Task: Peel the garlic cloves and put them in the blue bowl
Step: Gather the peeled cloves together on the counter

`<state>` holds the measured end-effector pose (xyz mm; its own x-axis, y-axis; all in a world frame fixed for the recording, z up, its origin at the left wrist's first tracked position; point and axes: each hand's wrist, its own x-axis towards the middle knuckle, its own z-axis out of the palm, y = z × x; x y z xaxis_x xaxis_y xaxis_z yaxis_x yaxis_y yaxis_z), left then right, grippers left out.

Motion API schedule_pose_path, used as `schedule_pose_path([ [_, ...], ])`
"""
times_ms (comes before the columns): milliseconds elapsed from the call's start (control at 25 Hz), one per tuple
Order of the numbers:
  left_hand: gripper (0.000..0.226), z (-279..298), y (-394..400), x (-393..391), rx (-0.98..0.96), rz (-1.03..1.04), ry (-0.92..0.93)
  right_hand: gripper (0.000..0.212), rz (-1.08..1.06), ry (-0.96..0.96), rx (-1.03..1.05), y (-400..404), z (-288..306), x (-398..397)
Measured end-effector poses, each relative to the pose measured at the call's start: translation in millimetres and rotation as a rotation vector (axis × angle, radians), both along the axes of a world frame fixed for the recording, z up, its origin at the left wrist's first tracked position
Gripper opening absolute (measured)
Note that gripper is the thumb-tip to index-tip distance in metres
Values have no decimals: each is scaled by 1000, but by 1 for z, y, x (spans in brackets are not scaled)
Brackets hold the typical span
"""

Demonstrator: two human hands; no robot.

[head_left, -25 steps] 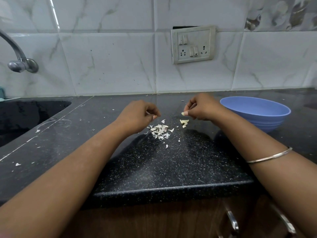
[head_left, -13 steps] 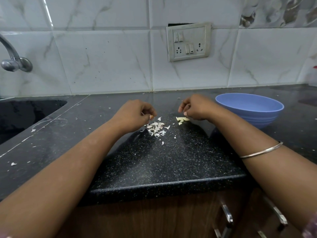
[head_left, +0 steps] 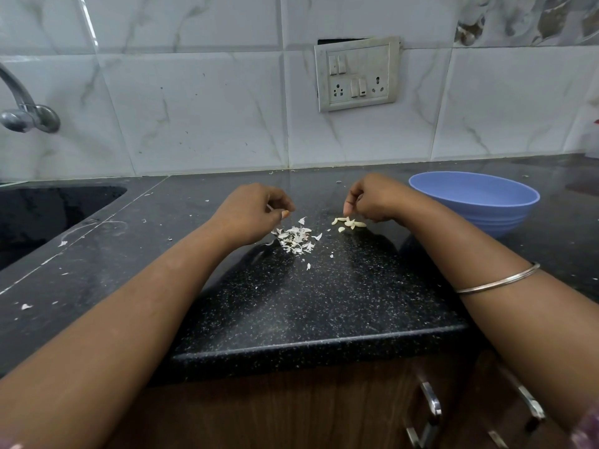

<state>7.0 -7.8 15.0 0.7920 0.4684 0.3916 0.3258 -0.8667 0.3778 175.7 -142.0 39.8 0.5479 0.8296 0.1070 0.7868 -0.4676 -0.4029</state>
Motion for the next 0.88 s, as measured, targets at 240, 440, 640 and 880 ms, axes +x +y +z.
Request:
schedule_pose_path([
  [240, 30, 4, 9, -4, 8, 99, 62, 27, 146, -14, 101, 8, -8, -6],
  [440, 39, 1, 14, -6, 39, 133, 348, 49, 397, -70, -118, 19, -23, -28],
  [640, 33, 3, 8, -4, 52, 47, 375, 43, 439, -175, -54, 20, -22, -34],
  [880, 25, 7, 9, -8, -2, 66, 186, 19, 436, -142, 106, 18, -22, -30],
])
